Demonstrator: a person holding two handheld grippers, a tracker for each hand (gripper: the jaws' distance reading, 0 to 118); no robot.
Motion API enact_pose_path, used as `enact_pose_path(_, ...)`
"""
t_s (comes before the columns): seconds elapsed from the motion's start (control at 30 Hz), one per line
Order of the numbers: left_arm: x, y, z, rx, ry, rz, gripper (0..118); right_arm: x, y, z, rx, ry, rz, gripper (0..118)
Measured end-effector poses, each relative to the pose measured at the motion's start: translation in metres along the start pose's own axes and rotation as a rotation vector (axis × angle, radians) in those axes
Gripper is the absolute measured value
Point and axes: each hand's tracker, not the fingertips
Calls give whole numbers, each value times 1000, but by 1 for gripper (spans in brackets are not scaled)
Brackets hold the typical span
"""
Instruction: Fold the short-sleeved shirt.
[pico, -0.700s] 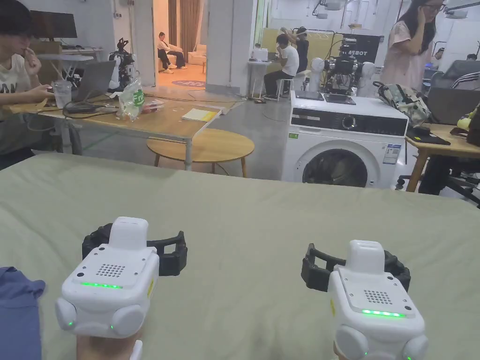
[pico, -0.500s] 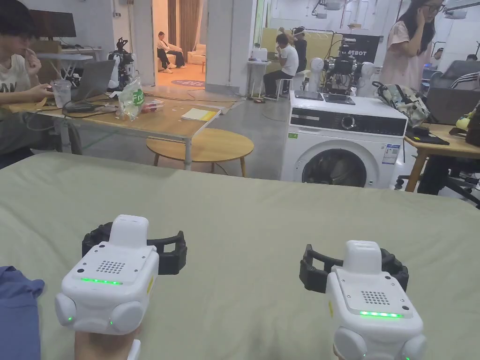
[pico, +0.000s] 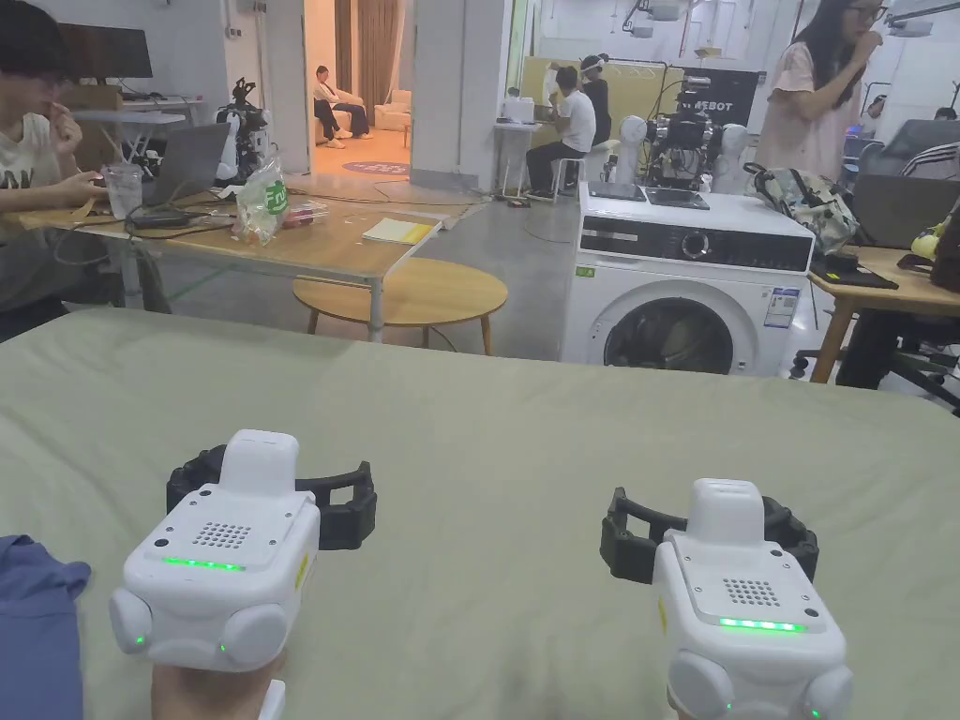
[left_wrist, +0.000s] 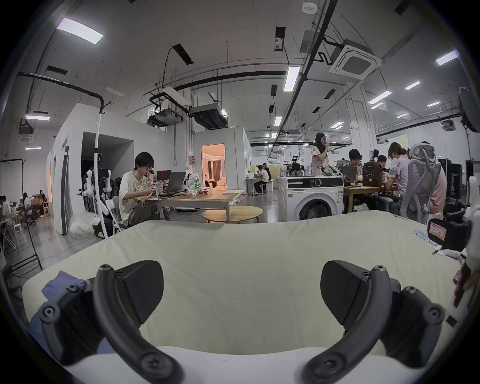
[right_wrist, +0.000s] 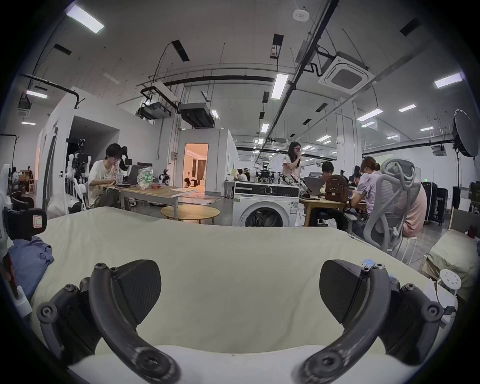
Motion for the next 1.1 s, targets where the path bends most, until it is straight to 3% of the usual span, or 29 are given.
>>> enact_pose_path(1.1,3,2,7,12,-2,23,118,1,5,8,30,10,-25,118)
